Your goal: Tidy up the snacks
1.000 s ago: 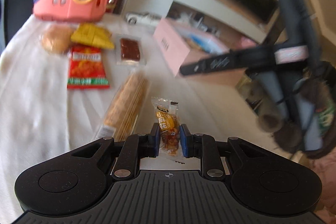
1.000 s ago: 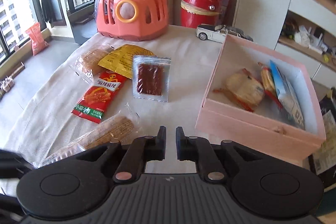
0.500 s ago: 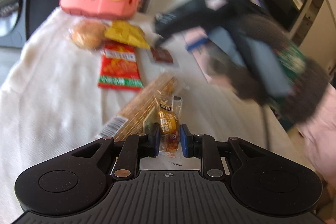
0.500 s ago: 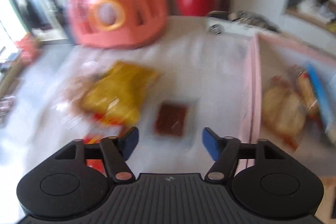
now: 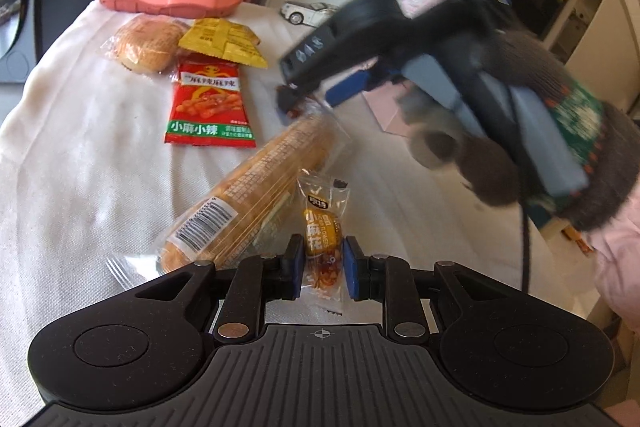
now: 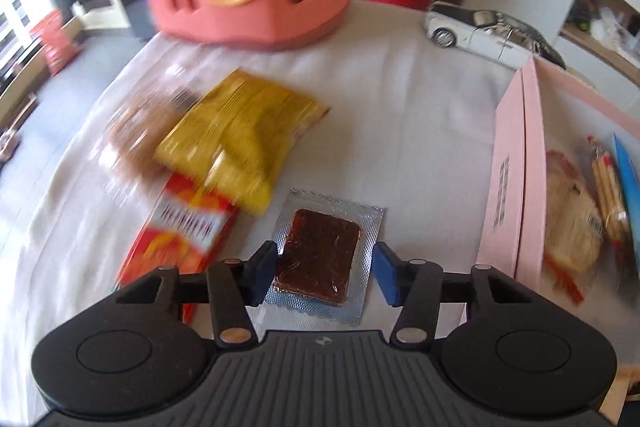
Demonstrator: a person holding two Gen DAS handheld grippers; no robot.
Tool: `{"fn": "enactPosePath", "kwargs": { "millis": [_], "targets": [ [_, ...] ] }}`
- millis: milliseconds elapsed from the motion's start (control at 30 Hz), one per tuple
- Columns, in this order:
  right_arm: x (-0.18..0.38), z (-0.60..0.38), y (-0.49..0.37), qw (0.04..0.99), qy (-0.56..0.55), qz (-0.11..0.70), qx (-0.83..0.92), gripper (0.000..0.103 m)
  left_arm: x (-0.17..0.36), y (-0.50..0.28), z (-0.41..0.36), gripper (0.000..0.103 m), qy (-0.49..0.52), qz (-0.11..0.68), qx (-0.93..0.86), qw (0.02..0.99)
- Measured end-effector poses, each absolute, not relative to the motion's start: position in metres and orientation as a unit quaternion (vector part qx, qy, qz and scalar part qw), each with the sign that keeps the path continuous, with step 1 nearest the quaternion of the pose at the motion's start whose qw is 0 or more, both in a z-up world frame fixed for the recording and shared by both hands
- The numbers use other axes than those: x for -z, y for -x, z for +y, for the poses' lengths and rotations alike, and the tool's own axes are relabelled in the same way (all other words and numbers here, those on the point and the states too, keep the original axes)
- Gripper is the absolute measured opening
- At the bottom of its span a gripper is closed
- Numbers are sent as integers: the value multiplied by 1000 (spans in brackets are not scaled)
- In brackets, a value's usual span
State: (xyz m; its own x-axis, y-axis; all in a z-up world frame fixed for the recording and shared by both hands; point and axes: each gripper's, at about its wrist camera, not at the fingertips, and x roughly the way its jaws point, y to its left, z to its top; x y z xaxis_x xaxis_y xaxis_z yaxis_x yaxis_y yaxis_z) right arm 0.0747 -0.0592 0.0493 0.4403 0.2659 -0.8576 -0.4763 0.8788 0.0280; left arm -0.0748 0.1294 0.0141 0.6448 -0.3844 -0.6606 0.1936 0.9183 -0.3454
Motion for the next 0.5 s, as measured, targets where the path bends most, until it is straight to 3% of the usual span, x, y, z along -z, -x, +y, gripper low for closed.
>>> {"fn": "enactPosePath", "kwargs": {
  "millis": [100,133,167,200,500],
  "targets": [
    [-65,-71,-47,855,109,451,-232,45,-16,77,126,25,118,394,160,897],
    [-72,-77,-38,860,105,440,-238,40,-16,78,124,25,114,396,159,897],
    [-78,-85,-32,860,98,436,-247,6,-17,80,121,25,110,398,160,897],
    [-83,-93,-27,859,88,437,-253,1,-18,79,117,25,107,399,161,896],
    [-91,-155,10,871,52,426,-239,2,-19,81,97,25,103,407,156,894]
  ]
}}
